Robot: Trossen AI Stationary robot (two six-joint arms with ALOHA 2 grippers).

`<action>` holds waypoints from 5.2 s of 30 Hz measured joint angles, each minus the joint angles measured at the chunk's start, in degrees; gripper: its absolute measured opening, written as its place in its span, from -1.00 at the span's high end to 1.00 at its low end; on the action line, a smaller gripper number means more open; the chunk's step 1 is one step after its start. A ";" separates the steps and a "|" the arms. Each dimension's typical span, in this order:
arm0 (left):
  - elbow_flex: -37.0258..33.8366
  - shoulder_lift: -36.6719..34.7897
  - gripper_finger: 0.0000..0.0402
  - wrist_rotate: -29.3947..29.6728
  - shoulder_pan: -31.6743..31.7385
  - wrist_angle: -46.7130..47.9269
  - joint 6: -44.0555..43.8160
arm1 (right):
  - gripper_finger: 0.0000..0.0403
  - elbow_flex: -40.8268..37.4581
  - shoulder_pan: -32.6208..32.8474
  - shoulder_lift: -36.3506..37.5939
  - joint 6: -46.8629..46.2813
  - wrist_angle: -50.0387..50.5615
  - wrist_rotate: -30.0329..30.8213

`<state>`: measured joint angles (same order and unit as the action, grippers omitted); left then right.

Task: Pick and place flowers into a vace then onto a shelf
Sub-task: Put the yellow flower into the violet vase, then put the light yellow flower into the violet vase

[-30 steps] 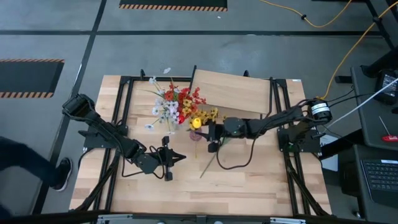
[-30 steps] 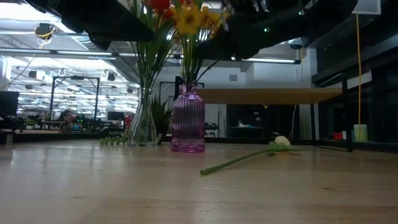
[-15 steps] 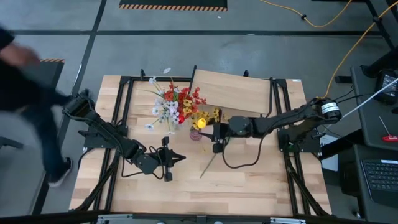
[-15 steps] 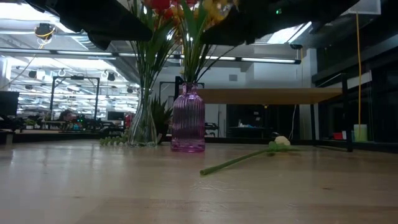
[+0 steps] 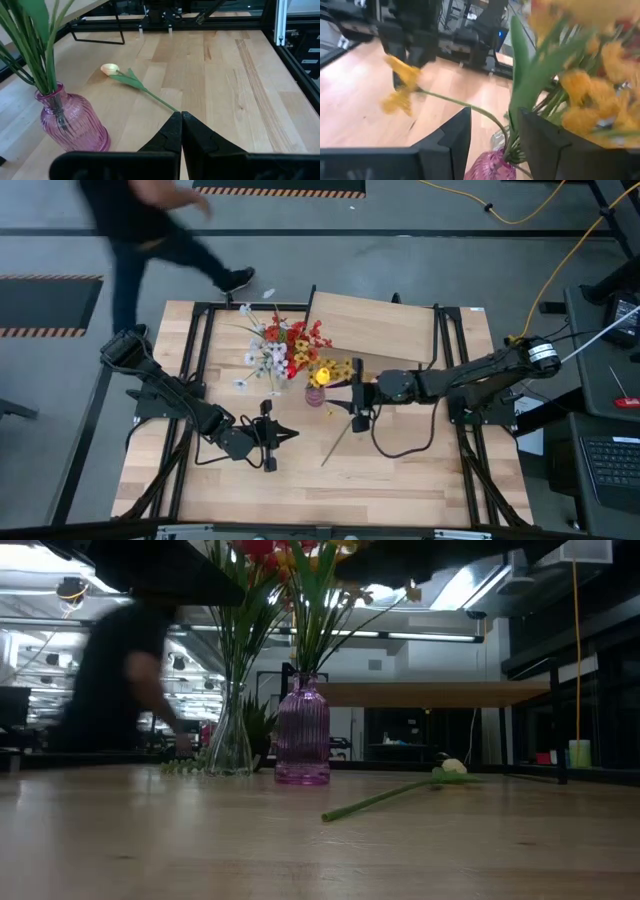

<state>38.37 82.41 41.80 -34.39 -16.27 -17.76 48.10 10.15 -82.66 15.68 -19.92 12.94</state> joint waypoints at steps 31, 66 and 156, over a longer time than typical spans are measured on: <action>0.00 0.00 0.97 -2.91 0.11 -0.17 0.09 | 0.95 0.00 16.12 11.50 -26.46 28.62 14.82; 0.02 0.00 0.98 -2.88 -2.58 1.95 1.96 | 1.00 26.34 19.30 -15.35 -86.31 74.22 17.34; 0.02 0.00 0.99 -9.53 -19.96 22.56 5.46 | 0.38 42.49 13.64 -44.84 -142.75 81.65 17.23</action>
<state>38.39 82.41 32.27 -54.35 6.28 -12.29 90.59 23.79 -127.49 -127.07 61.73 30.17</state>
